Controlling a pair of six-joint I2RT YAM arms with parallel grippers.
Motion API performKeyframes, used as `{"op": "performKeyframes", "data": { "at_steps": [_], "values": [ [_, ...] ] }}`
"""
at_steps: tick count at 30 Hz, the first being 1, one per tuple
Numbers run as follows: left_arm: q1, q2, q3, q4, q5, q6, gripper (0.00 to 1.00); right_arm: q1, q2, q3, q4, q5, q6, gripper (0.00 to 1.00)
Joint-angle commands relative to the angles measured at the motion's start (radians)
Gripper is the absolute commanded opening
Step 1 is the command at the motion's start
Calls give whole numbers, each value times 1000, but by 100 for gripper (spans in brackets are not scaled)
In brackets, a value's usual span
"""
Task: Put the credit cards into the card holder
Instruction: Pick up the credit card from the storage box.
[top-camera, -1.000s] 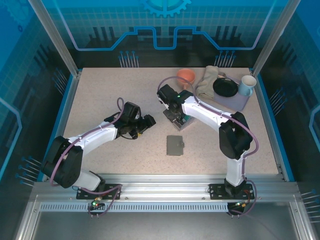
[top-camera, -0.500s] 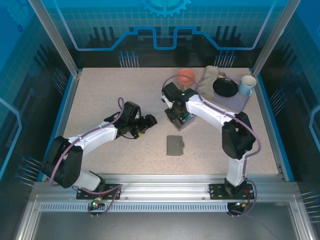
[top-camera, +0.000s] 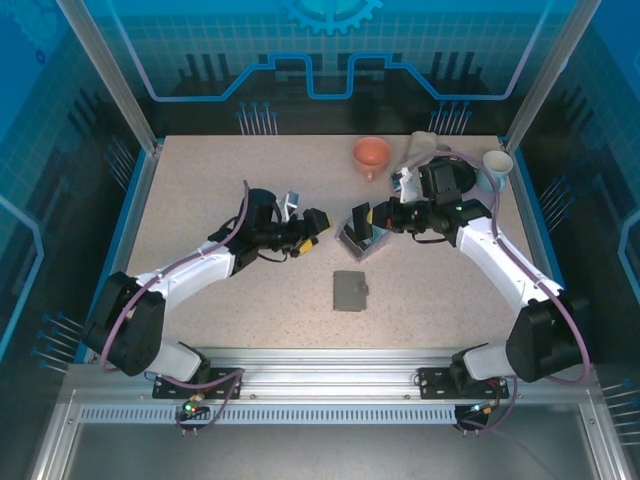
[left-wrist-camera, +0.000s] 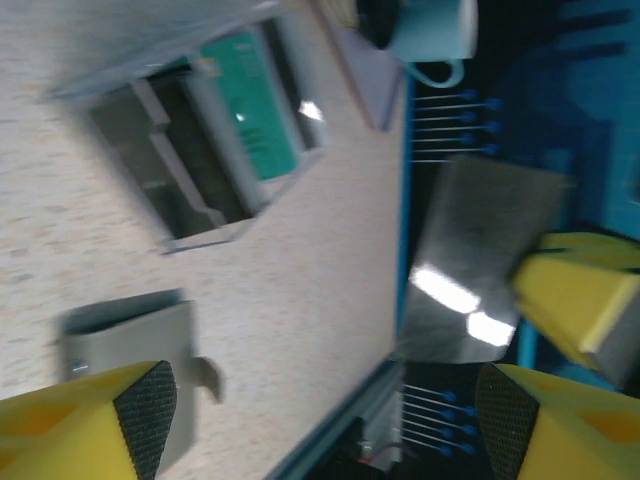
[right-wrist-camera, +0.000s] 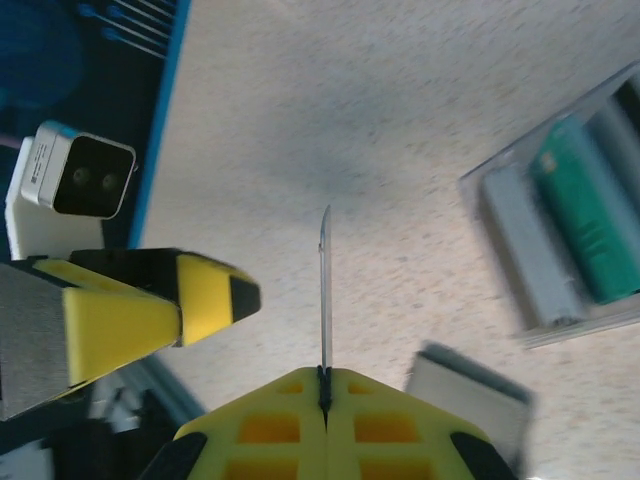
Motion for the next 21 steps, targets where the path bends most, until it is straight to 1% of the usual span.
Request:
{"op": "performKeyframes", "data": {
  "at_steps": [1,3,6,8,10,12,14,16,19,21],
  "values": [
    [3,27,46,160,124,-50,82,-11,-28,-8,122,-209,94,1],
    [-3,40,52,203,144,-69,80,-12,-26,-10,130,-234,101,1],
    [-12,53,72,210,158,-69,77,-17,-19,-24,173,-270,129,1],
    [-17,54,76,226,164,-72,72,-18,-10,-30,193,-293,146,1],
    [-21,54,78,244,174,-76,66,-20,0,-32,199,-302,153,1],
    [-23,51,79,268,183,-84,54,-22,9,-37,211,-312,159,1],
    [-24,41,77,282,182,-89,48,-28,15,-39,205,-307,157,2],
    [-23,30,78,280,181,-85,42,-34,22,-45,206,-309,158,2],
    [-23,15,83,263,175,-73,30,-38,38,-47,209,-319,157,3],
    [-23,5,79,253,166,-65,20,-38,47,-47,211,-327,157,4]
  ]
}}
